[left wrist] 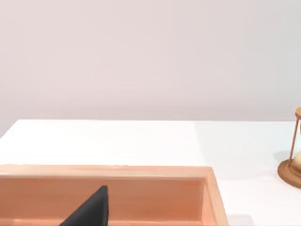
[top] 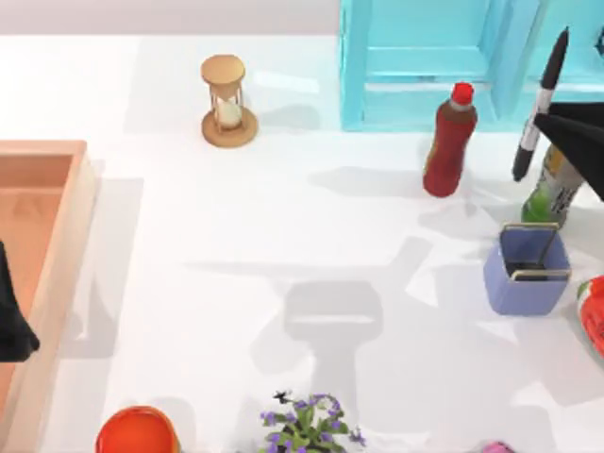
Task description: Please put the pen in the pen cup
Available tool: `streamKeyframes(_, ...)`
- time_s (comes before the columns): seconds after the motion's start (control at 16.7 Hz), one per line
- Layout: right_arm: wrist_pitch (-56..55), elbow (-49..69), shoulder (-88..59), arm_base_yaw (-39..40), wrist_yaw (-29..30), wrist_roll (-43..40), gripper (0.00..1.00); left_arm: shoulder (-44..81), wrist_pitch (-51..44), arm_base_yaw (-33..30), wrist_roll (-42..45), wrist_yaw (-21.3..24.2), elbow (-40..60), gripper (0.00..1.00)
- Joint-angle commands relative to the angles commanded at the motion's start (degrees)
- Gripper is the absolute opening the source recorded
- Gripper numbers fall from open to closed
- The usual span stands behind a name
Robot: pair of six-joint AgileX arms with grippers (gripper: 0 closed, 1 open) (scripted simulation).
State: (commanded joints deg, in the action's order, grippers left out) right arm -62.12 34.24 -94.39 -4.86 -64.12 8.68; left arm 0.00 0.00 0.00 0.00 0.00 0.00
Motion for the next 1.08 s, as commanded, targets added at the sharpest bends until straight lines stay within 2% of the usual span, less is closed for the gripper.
streamKeyframes(0.18,-7.8,-5.3,4.0,-6.3,-5.4,1.4,0.0,0.0,0.0,0.0,0.0,0.0,0.0,1.0)
streamKeyframes(0.36,-11.0,-7.6,5.8,-9.1,-7.8,2.1,0.0,0.0,0.0,0.0,0.0,0.0,0.0,1.0)
streamKeyframes(1.08,-10.9,-7.5,5.2,-8.1,-6.8,1.4,0.0,0.0,0.0,0.0,0.0,0.0,0.0,1.0)
